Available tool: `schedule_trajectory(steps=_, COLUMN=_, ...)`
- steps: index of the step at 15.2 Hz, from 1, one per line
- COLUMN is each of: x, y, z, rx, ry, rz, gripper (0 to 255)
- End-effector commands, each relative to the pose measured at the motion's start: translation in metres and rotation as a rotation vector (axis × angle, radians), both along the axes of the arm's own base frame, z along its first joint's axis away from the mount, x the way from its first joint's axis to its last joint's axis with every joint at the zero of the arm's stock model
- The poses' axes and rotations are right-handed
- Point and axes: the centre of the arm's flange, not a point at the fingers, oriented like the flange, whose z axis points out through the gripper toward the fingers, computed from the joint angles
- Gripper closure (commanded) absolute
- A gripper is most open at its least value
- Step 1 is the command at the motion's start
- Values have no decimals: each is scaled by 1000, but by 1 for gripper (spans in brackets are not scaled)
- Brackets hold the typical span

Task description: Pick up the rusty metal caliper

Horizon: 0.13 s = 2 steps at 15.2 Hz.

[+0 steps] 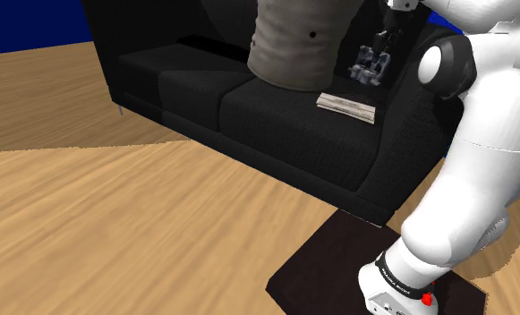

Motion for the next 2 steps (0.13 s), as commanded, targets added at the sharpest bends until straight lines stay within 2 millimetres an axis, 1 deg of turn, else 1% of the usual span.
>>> schedule_trajectory(steps=1, x=0, y=-1, z=6, rx=0, ry=0, rz=0, gripper=255)
schedule_trajectory(steps=2, x=0, y=-1, z=6, rx=0, ry=0, rz=0, gripper=255)
